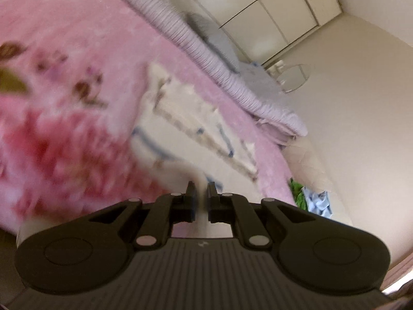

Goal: Fold clothes
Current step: 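Lift the hem with both grippers and fold it toward the collar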

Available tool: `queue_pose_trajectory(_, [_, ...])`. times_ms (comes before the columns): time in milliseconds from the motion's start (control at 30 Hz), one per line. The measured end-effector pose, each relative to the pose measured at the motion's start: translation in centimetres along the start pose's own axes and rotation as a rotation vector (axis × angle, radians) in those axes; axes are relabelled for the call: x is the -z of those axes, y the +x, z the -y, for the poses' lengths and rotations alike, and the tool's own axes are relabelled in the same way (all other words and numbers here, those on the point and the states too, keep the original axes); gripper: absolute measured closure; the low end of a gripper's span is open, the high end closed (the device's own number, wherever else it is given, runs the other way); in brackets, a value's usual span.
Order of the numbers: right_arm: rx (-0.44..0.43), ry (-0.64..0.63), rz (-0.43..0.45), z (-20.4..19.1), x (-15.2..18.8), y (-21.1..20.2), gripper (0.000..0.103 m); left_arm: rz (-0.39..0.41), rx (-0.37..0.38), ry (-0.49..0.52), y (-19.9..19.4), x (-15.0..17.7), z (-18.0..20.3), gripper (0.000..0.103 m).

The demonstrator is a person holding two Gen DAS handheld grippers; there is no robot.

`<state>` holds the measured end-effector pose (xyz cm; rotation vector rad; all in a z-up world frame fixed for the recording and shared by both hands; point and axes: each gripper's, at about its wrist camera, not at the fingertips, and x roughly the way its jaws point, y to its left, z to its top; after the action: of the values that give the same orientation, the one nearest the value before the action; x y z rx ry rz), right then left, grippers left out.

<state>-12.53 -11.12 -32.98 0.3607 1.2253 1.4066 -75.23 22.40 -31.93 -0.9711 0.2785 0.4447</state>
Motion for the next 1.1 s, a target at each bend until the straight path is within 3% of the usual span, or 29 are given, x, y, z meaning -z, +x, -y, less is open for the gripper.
queue_pose_trajectory(233, [-0.031,-0.1,0.075,-2.2,-11.2,7.1,0.096,0.036,-0.005,0.053,10.1,-11.2,-1.3,0.098])
queue_pose_trajectory(400, [0.019,0.088,0.128,0.4,-18.8,16.6,0.095,0.017,-0.088,-0.036,19.3,-17.7,-4.9,0.093])
queue_pose_trajectory(467, [0.071,0.17,0.129,2.1,-20.5,19.6,0.081,0.01,-0.126,-0.077,21.2,-18.9,-6.6,0.091])
queue_pose_trajectory(533, [0.108,0.225,0.155,3.9,-21.0,20.7,0.063,0.009,-0.155,-0.099,22.0,-19.8,-8.3,0.083])
queue_pose_trajectory(667, [0.087,0.293,0.223,7.5,-20.8,19.0,0.061,-0.016,-0.196,-0.052,21.7,-19.9,-9.9,0.08])
queue_pose_trajectory(767, [0.168,0.145,0.225,7.4,-20.8,17.5,0.061,-0.062,-0.181,0.011,22.1,-19.1,-9.8,0.08])
queue_pose_trajectory(933, [0.161,-0.106,0.161,6.0,-20.3,16.9,0.061,-0.115,-0.148,0.089,23.7,-18.5,-9.0,0.077])
queue_pose_trajectory(1000, [0.199,-0.219,0.11,5.2,-19.7,17.9,0.061,-0.124,-0.159,0.096,24.5,-18.5,-8.9,0.077])
queue_pose_trajectory(1100, [0.206,-0.268,0.064,4.8,-19.4,19.5,0.061,-0.118,-0.147,0.065,25.2,-18.8,-9.2,0.077])
